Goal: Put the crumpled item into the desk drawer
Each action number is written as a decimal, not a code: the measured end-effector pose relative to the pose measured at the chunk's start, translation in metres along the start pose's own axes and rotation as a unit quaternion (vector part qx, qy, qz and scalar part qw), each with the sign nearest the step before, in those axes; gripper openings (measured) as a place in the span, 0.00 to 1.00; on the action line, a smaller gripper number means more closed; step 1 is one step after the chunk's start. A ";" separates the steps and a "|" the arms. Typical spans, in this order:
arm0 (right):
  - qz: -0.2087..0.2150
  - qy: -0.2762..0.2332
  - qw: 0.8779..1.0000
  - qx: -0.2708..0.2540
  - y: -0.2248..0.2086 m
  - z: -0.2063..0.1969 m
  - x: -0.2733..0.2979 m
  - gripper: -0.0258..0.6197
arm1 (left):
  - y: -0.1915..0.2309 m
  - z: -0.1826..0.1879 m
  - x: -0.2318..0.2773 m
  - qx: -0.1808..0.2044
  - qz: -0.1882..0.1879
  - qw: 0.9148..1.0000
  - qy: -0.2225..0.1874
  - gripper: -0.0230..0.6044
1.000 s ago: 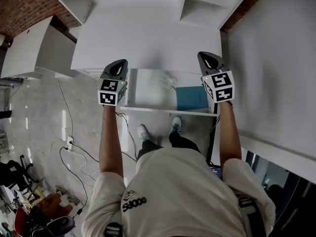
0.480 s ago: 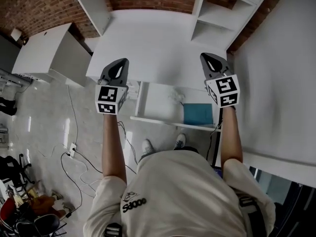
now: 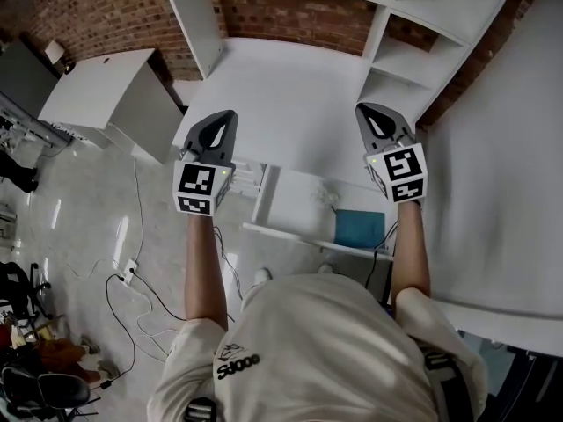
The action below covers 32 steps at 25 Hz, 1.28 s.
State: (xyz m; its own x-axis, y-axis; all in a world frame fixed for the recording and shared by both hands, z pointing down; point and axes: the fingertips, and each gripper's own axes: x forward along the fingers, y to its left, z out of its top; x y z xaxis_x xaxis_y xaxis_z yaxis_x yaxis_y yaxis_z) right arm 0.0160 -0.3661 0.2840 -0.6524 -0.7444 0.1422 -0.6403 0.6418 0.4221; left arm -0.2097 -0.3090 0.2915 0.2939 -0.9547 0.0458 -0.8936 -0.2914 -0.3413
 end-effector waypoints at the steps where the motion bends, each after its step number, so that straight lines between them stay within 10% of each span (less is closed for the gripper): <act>1: 0.004 -0.005 1.000 -0.003 0.002 0.005 0.002 0.03 | 0.003 0.004 -0.003 0.004 0.004 1.000 -0.002 0.07; 32: 0.052 -0.055 0.997 -0.022 0.035 0.066 0.015 0.03 | 0.029 0.046 -0.051 0.023 0.053 0.998 -0.025 0.07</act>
State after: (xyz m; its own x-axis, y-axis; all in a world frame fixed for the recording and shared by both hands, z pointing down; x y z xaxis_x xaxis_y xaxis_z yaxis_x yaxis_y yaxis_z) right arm -0.0423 -0.3425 0.2420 -0.7571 -0.6473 0.0887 -0.5496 0.7044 0.4491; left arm -0.2348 -0.2662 0.2359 0.2166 -0.9755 -0.0382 -0.9042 -0.1857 -0.3847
